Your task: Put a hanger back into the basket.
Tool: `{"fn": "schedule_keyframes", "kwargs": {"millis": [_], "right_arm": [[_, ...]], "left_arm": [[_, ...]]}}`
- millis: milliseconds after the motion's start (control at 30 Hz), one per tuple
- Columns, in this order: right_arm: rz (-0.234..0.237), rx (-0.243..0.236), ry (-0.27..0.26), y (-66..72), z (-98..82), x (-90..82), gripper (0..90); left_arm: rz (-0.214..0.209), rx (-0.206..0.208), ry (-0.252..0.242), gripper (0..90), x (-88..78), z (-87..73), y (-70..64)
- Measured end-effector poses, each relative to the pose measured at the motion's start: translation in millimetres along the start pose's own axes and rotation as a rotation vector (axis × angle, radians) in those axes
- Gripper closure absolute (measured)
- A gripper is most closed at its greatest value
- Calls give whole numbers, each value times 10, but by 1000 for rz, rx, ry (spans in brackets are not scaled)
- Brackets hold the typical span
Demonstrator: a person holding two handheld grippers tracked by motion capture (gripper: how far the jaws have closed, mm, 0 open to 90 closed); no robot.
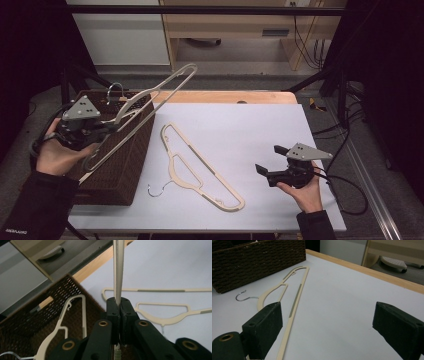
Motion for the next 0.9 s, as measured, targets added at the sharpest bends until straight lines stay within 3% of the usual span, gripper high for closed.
{"fn": "schedule_keyframes", "kwargs": {"millis": [267, 433, 633, 900], "right_arm": [[6, -3, 9, 11, -8, 27, 92], [7, -3, 16, 13, -11, 39, 91], [8, -5, 20, 15, -14, 44, 91], [10, -8, 24, 17, -17, 52, 90]], "left_arm": [[44, -51, 76, 876, -32, -336, 402], [56, -89, 104, 876, -51, -522, 577], [75, -149, 129, 876, -40, -712, 730], [82, -192, 185, 875, 9, -908, 866]]}}
Point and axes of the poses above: each handheld gripper's, and its own axes: x roughly forward along the jaws, z roughly out of its top, y roughly to its left, the point moved 2 cm from there along x, roughly forward along the jaws, and after that the axes turned 4 degrees about -x, right-handed, at the moved point
